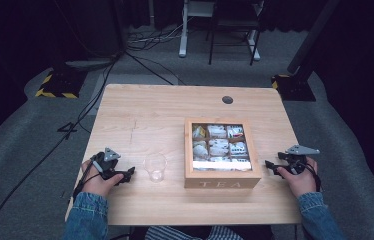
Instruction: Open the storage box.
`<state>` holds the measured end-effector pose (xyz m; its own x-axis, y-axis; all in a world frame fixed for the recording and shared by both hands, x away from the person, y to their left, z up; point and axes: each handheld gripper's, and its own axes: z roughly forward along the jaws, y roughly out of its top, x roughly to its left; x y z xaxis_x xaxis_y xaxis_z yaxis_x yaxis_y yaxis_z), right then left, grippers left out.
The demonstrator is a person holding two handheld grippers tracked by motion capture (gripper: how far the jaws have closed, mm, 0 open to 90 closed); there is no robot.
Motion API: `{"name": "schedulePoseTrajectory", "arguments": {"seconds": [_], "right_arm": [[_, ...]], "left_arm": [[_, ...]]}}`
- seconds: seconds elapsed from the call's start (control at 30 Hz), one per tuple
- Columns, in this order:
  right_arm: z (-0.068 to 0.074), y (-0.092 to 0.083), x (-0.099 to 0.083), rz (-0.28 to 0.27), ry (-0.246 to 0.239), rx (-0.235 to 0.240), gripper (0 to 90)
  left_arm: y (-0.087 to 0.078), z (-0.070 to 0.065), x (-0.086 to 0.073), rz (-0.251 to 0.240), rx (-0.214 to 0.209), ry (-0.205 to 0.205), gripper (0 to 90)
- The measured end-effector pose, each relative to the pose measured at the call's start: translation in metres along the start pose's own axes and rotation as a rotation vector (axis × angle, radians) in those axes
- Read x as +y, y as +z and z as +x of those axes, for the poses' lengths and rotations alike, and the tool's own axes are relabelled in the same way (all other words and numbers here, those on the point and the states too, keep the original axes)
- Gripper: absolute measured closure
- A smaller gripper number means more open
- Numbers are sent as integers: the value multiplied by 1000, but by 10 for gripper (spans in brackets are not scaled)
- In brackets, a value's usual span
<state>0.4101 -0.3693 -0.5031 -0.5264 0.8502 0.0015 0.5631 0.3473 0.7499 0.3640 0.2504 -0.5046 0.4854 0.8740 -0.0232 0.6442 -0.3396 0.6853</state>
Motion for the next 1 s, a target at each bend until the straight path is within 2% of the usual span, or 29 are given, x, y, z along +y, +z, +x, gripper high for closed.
{"name": "schedulePoseTrajectory", "arguments": {"seconds": [0.07,0.7,0.8,1.0], "right_arm": [[-1,0,0,-1,-1,4,281],[-1,-1,-1,1,-2,4,282],[-3,-2,-2,-6,1,2,332],[-5,-10,-1,-3,26,20,358]], "left_arm": [[0,0,0,1,-9,13,118],[-1,-1,-1,-1,-6,3,121],[0,-1,0,-5,-1,5,121],[0,-1,0,-5,-3,0,120]]}}
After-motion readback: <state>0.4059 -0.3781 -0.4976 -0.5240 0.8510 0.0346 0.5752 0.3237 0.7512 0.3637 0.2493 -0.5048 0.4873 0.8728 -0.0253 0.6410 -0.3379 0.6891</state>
